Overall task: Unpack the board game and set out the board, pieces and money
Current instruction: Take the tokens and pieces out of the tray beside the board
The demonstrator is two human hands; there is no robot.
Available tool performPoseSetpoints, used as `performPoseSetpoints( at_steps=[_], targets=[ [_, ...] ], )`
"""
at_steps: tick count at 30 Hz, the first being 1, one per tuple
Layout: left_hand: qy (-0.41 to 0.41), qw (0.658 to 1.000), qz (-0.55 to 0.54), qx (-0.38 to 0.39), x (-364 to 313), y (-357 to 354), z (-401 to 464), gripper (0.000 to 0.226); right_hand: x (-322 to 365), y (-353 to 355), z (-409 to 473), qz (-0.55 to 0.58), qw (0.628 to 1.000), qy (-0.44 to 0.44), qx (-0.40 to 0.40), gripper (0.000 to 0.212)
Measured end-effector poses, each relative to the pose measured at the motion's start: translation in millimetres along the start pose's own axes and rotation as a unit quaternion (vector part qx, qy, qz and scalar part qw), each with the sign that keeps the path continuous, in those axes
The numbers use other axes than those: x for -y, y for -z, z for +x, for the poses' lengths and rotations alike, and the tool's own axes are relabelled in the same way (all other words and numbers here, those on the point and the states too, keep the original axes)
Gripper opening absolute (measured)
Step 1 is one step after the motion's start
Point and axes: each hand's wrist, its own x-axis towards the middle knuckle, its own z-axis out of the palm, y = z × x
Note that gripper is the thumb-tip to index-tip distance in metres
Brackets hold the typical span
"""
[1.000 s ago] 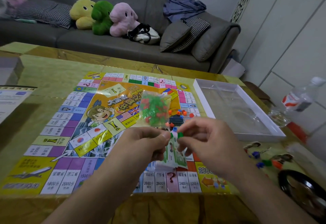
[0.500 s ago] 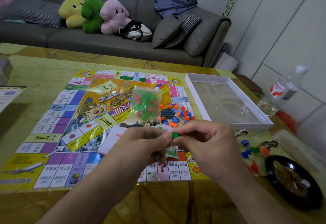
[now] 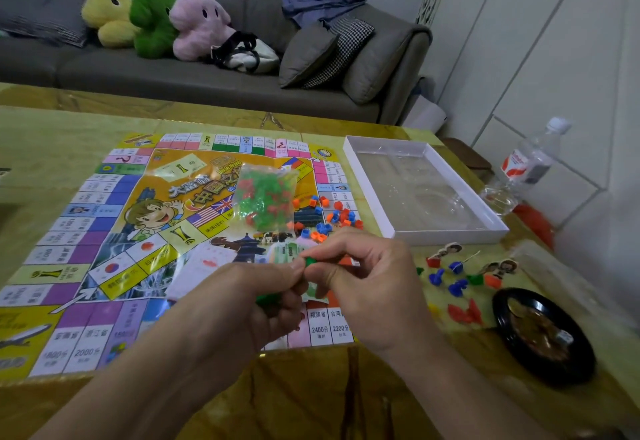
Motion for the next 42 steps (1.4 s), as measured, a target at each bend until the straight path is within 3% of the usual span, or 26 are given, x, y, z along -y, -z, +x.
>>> performPoseSetpoints(
  at_steps=[3,8,14,16,18,21,27,38,42],
  targets=[
    [-0.008,0.999,-0.036,-0.022,5.9,-9.2,3.9,0.035,-1.9,-7.4,-2.0,0.055,0.995,-0.070,-0.040,0.015],
    [-0.022,0.998,-0.045,-0.033,18.2,-27.8,15.0,0.038,2.4,-5.8,-10.7,0.012,0.996,-0.065,-0.052,0.032],
    [-0.032,0.996,0.076,-0.023,37.1,-37.5,9.6,0.031,1.9,16.6,-23.7,0.032,0.995,-0.090,-0.036,0.035],
    [-0.072,0.974,0.212,-0.027,39.8,-38.5,6.9,0.021,-0.2,33.4,-24.7,0.005,0.994,-0.105,-0.042,0.036],
    [-0.128,0.919,0.373,-0.025,43.8,-42.9,3.6,0.010,-5.7,55.9,-28.8,-0.052,0.991,-0.120,-0.030,0.039],
    [-0.146,0.863,0.484,-0.009,50.8,-52.1,-1.0,0.008,-16.5,88.5,-40.7,-0.152,0.976,-0.156,-0.014,0.041],
    [-0.121,0.864,0.488,-0.004,60.5,-56.4,2.0,0.013,-38.2,117.0,-64.5,-0.337,0.908,-0.246,-0.029,0.026],
    [-0.101,0.870,0.482,-0.009,66.7,-55.9,1.3,0.014,-27.3,127.0,-80.3,-0.311,0.914,-0.253,-0.061,0.017],
    [-0.101,0.870,0.482,-0.010,65.9,-56.9,0.9,0.014,-28.7,106.9,-78.9,-0.401,0.881,-0.250,-0.018,0.033]
  ],
)
